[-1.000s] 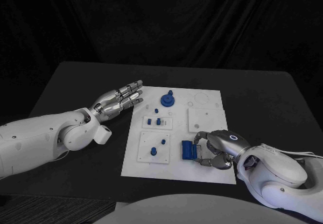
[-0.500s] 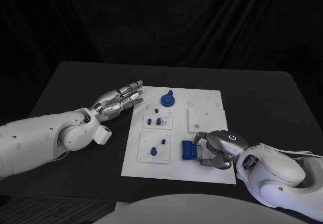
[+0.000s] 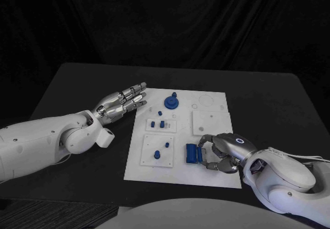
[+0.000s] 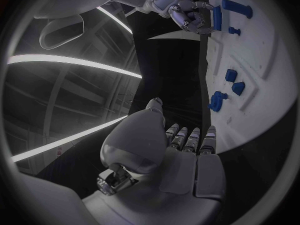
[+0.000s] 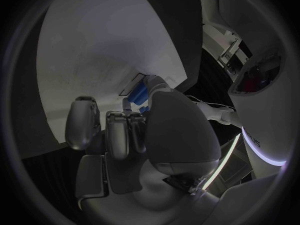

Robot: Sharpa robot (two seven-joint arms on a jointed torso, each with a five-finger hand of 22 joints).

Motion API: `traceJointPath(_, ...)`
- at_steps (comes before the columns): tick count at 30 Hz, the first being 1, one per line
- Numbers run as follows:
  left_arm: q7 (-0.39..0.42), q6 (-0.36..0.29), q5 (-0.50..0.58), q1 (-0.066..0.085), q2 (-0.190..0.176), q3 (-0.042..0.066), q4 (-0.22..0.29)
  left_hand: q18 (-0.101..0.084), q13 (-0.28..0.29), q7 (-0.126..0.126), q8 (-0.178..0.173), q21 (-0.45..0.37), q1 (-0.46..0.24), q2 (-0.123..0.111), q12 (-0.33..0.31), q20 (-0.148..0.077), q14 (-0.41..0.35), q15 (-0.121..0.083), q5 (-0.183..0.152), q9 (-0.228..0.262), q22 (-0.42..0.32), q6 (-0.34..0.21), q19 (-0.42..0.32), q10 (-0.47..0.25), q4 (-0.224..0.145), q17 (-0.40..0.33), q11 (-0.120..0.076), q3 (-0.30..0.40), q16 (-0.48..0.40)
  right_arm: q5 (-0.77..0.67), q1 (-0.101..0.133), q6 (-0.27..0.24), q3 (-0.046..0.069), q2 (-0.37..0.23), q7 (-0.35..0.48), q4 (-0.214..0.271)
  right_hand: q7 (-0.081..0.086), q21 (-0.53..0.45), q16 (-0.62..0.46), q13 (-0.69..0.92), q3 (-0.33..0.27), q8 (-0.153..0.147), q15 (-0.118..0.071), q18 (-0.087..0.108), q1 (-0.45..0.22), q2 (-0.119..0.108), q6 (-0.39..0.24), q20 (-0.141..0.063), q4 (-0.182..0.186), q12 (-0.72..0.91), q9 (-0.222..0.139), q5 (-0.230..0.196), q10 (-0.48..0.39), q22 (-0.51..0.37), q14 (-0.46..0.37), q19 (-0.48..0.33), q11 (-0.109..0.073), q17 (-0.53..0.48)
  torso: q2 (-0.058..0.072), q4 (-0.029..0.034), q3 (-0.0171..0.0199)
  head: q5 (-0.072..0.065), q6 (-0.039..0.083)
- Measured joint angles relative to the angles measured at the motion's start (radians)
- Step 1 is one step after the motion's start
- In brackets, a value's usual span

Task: Assemble the parts on the task board

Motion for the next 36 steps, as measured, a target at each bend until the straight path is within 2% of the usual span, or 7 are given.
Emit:
traceJointPath(10, 0.000, 0.000, 0.000, 0.000, 0.000, 0.000, -0.005, 0.000, 0.000, 0.000, 0.000, 0.000, 0.000, 0.000, 0.000, 0.004, 0.000, 0.000, 0.000, 0.000, 0.000, 0.000, -0.004, 0.000, 0.000, 0.000, 0.000, 0.000, 0.000, 0.001, 0.000, -0.039, 0.000, -0.032, 0.002, 0.026, 0.001, 0.000, 0.000, 0.000, 0.000, 0.000, -0.006, 0.000, -0.013, 0.012, 0.007, 0.000, 0.000, 0.000, -0.013, -0.008, 0.000, 0.000, 0.001, 0.000, -0.007, 0.000, 0.000, -0.0001, 0.0002, -0.002, 0.000)
traceJointPath(15, 0.000, 0.000, 0.000, -0.001, 0.003, 0.000, -0.007, 0.000, 0.000, 0.000, 0.000, 0.000, 0.000, 0.000, 0.000, 0.004, 0.000, 0.000, 0.000, 0.000, 0.000, 0.000, -0.004, 0.000, 0.000, -0.001, 0.000, 0.000, 0.000, 0.001, 0.000, -0.055, 0.000, -0.047, 0.002, 0.035, 0.004, 0.004, 0.000, 0.000, 0.000, -0.001, -0.010, 0.000, -0.023, 0.006, 0.010, -0.002, 0.000, 0.000, -0.019, -0.014, -0.001, 0.000, -0.003, 0.002, -0.014, 0.000, 0.000, -0.0001, 0.0002, -0.003, 0.000)
traceJointPath(17, 0.000, 0.000, 0.000, -0.001, 0.003, 0.000, -0.007, 0.000, 0.000, 0.000, 0.000, 0.000, 0.000, 0.000, 0.000, 0.004, 0.000, 0.000, 0.000, 0.000, 0.000, 0.000, -0.004, 0.000, 0.000, -0.001, 0.000, 0.000, 0.000, 0.001, 0.000, -0.058, 0.000, -0.053, 0.002, 0.038, 0.000, 0.004, 0.000, 0.000, 0.000, -0.006, -0.010, 0.000, -0.023, 0.006, 0.015, -0.006, 0.000, 0.000, -0.026, -0.020, 0.000, 0.000, -0.003, 0.002, -0.014, 0.000, 0.000, -0.0001, 0.0001, -0.002, 0.000)
traceJointPath(25, 0.000, 0.000, 0.000, -0.001, 0.003, 0.000, -0.008, 0.000, 0.000, 0.004, 0.000, 0.000, 0.000, 0.000, 0.000, 0.004, -0.004, 0.004, 0.000, 0.000, 0.000, 0.004, -0.004, 0.000, 0.000, -0.001, 0.000, 0.000, 0.000, 0.002, 0.000, -0.059, 0.000, -0.066, 0.000, 0.041, -0.008, 0.004, 0.000, 0.000, 0.000, -0.015, -0.013, 0.000, -0.034, 0.006, 0.024, -0.007, 0.000, 0.000, -0.033, -0.031, 0.000, 0.000, 0.001, 0.000, -0.014, 0.000, -0.001, 0.0000, 0.0001, 0.000, 0.000)
traceJointPath(31, 0.000, 0.000, 0.000, -0.001, 0.003, 0.000, -0.008, 0.000, -0.001, 0.004, 0.004, 0.000, 0.000, 0.000, 0.000, 0.003, -0.004, 0.004, 0.000, 0.000, 0.000, 0.004, -0.004, 0.000, 0.000, -0.001, 0.000, 0.000, 0.000, 0.002, 0.000, -0.053, 0.000, -0.068, -0.002, 0.040, -0.007, 0.004, 0.000, 0.000, 0.000, -0.017, -0.013, 0.000, -0.034, 0.006, 0.025, -0.007, 0.000, 0.000, -0.033, -0.034, 0.000, 0.000, 0.001, 0.000, -0.014, 0.000, 0.000, 0.0002, 0.0000, -0.004, 0.000)
traceJointPath(36, -0.001, 0.001, 0.000, -0.001, 0.003, 0.000, -0.008, 0.000, -0.001, 0.004, 0.004, 0.000, 0.000, 0.000, 0.000, 0.003, -0.004, 0.004, 0.000, 0.001, 0.000, 0.004, -0.004, 0.000, 0.000, -0.001, 0.000, 0.000, 0.000, 0.002, 0.000, -0.043, 0.000, -0.068, -0.005, 0.038, -0.008, 0.004, 0.000, 0.000, 0.000, -0.022, -0.017, 0.000, -0.033, 0.006, 0.031, -0.007, 0.000, 0.000, -0.041, -0.048, 0.000, 0.000, -0.003, 0.000, -0.021, 0.000, 0.000, 0.0002, 0.0000, -0.005, 0.000)
